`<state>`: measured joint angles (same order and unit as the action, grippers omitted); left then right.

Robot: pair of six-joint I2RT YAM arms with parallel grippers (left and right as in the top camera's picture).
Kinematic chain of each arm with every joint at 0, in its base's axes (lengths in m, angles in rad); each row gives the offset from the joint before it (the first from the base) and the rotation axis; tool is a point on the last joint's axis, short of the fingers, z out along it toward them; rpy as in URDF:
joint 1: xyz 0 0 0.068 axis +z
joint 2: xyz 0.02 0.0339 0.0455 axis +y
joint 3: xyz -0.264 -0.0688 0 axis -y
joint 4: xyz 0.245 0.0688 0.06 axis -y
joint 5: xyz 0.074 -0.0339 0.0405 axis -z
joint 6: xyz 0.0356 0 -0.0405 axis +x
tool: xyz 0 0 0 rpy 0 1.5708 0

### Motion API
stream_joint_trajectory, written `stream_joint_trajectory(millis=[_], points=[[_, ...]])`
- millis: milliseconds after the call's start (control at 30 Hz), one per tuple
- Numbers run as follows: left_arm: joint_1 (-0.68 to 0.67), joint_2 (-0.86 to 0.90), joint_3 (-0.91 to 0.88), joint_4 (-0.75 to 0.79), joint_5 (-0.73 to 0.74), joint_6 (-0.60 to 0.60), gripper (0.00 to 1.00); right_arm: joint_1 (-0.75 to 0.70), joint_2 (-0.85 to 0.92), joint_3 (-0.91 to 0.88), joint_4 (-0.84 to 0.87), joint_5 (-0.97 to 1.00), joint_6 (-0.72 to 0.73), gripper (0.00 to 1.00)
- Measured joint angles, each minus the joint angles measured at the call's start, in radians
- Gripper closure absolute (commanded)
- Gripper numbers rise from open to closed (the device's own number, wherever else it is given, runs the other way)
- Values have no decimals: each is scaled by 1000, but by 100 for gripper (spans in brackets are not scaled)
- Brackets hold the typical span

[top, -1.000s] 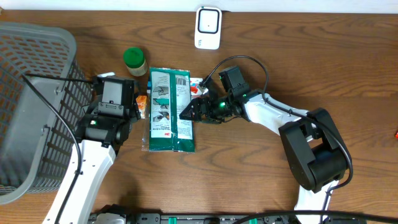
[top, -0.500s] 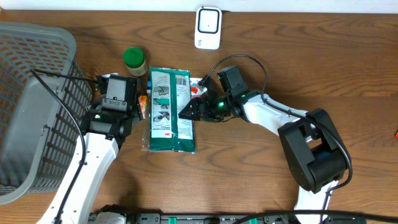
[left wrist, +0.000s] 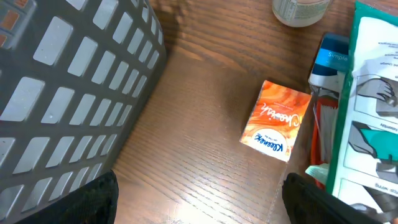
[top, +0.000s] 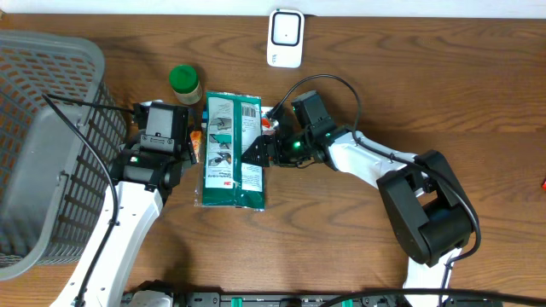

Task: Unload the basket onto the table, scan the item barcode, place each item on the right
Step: 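Grasp the right edge of the glove package with the right gripper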

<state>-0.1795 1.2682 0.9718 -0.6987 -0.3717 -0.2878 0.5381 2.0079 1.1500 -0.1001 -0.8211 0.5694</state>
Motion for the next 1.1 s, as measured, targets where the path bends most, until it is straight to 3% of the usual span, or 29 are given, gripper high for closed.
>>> stream_joint_trajectory(millis=[367,700,1100], points=[[0,0,0,2,33,0,16,0,69,4,41,-40,100,69],[0,0,0,2,34,0,16,0,80,2,47,-37,109,98],[0,0,0,2,37,0,16,-1,80,2,53,-36,99,99]])
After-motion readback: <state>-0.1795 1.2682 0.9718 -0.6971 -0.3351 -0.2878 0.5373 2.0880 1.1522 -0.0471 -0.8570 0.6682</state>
